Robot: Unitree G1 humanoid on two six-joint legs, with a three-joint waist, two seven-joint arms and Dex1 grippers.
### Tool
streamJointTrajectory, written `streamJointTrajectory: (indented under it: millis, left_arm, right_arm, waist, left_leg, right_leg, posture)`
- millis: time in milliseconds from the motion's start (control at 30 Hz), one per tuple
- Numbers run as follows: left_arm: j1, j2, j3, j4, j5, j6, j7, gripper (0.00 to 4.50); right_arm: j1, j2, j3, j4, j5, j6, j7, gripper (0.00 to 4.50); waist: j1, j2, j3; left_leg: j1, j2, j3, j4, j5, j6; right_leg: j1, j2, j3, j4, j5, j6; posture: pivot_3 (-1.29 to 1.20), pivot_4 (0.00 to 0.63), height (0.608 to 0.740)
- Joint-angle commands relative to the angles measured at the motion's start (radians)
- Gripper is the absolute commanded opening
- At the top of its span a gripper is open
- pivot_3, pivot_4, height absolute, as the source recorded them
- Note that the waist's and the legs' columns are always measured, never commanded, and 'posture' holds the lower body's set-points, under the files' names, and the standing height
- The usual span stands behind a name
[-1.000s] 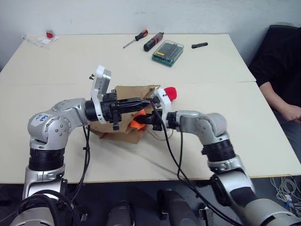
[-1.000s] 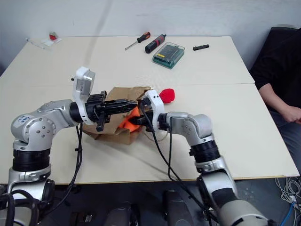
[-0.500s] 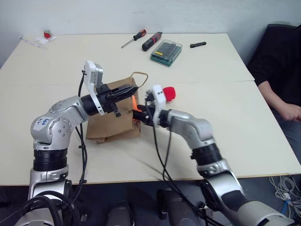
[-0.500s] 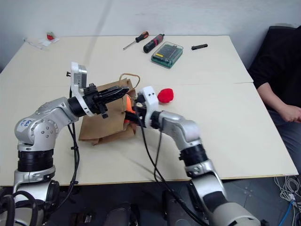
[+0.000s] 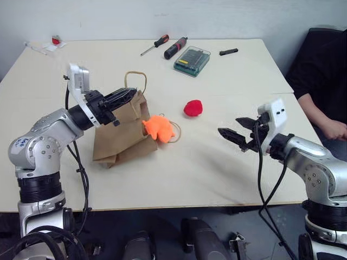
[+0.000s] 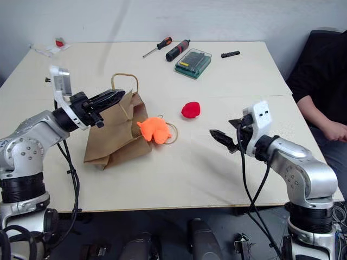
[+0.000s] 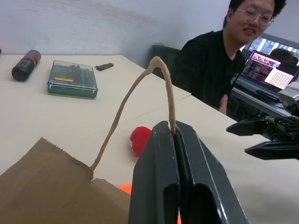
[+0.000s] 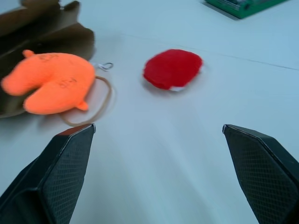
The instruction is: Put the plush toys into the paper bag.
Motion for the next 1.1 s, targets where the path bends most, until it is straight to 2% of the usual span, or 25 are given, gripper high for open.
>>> streamJointTrajectory:
  millis: [33, 167, 367, 467, 567, 700, 933, 967, 1100]
  left_arm:
    - [0.0, 0.019, 0.002, -0.039, -0.021, 0.001, -0.019, 0.0]
    - [-0.004, 0.024, -0.034, -0.028, -0.004, -0.01, -0.047, 0.0]
    - [-0.027, 0.023, -0.067, -0.032, -0.005, -0.013, -0.06, 0.0]
    - [-0.029, 0.02, -0.075, -0.038, -0.005, -0.014, -0.061, 0.0]
    - [-0.019, 0.023, -0.086, -0.047, 0.0, -0.018, -0.067, 0.0]
    - [-0.009, 0.025, -0.097, -0.052, 0.004, -0.027, -0.074, 0.0]
    - [-0.034, 0.03, -0.125, -0.038, 0.02, -0.051, -0.112, 0.0]
    - [-0.039, 0.031, -0.129, -0.032, 0.025, -0.055, -0.118, 0.0]
    - [-0.077, 0.016, -0.15, 0.001, 0.04, -0.071, -0.136, 0.0]
  right_arm:
    - [-0.074, 0.073, 0.119, -0.019, 0.015, -0.038, 0.004, 4.46]
    - [-0.205, 0.188, 0.291, 0.11, -0.082, -0.113, -0.021, 4.46]
    - [-0.384, 0.316, 0.468, 0.484, -0.251, -0.284, 0.008, 4.46]
    - [-0.429, 0.373, 0.475, 0.654, -0.287, -0.357, 0.016, 4.46]
    - [-0.463, 0.422, 0.45, 0.743, -0.285, -0.392, 0.031, 3.84]
    - [-0.495, 0.455, 0.407, 0.769, -0.266, -0.403, 0.041, 2.49]
    - [-0.477, 0.425, 0.422, 0.686, -0.263, -0.386, 0.139, 0.2]
    - [-0.475, 0.42, 0.422, 0.659, -0.251, -0.376, 0.161, 0.02]
    - [-0.46, 0.405, 0.47, 0.555, -0.21, -0.323, 0.282, 0.02]
  waist:
    - [-0.005, 0.0, 0.0]
    - [-0.014, 0.0, 0.0]
    - [-0.012, 0.0, 0.0]
    - [-0.012, 0.0, 0.0]
    - [-0.015, 0.0, 0.0]
    - [-0.018, 0.0, 0.0]
    - [-0.016, 0.0, 0.0]
    - [-0.016, 0.0, 0.0]
    - [-0.017, 0.0, 0.0]
  left_leg:
    - [0.0, 0.0, 0.0, 0.0, 0.0, 0.0]
    - [0.0, 0.0, 0.001, 0.0, 0.001, -0.001]
    - [0.0, 0.0, 0.0, 0.0, 0.001, 0.0]
    - [-0.001, 0.0, 0.0, 0.0, 0.001, 0.0]
    - [-0.001, 0.0, 0.0, 0.0, 0.001, 0.0]
    - [-0.001, 0.001, 0.0, 0.0, 0.001, 0.0]
    - [-0.001, 0.0, 0.0, 0.0, 0.001, 0.0]
    - [-0.001, 0.0, 0.0, 0.0, 0.001, 0.0]
    - [-0.001, 0.0, 0.0, 0.0, 0.001, 0.0]
  right_leg:
    - [0.0, 0.0, 0.0, 0.0, 0.0, 0.0]
    - [-0.001, 0.001, 0.001, 0.001, 0.0, 0.0]
    - [-0.001, -0.001, 0.0, 0.0, 0.0, -0.001]
    - [-0.001, -0.001, -0.001, -0.001, 0.0, 0.0]
    - [-0.001, -0.001, -0.001, 0.0, 0.0, 0.0]
    - [-0.002, -0.001, -0.001, 0.002, 0.0, -0.001]
    - [-0.002, -0.001, -0.001, 0.005, 0.0, -0.001]
    - [-0.002, -0.001, -0.001, 0.005, 0.0, -0.001]
    - [-0.002, -0.001, -0.001, 0.005, 0.0, -0.001]
  posture:
    - [0.0, 0.15, 0.74]
    - [0.0, 0.15, 0.74]
    - [0.0, 0.15, 0.74]
    - [0.0, 0.15, 0.74]
    - [0.0, 0.15, 0.74]
    - [0.0, 0.15, 0.74]
    - [0.0, 0.15, 0.74]
    - [0.0, 0.15, 0.74]
    - [0.0, 0.15, 0.74]
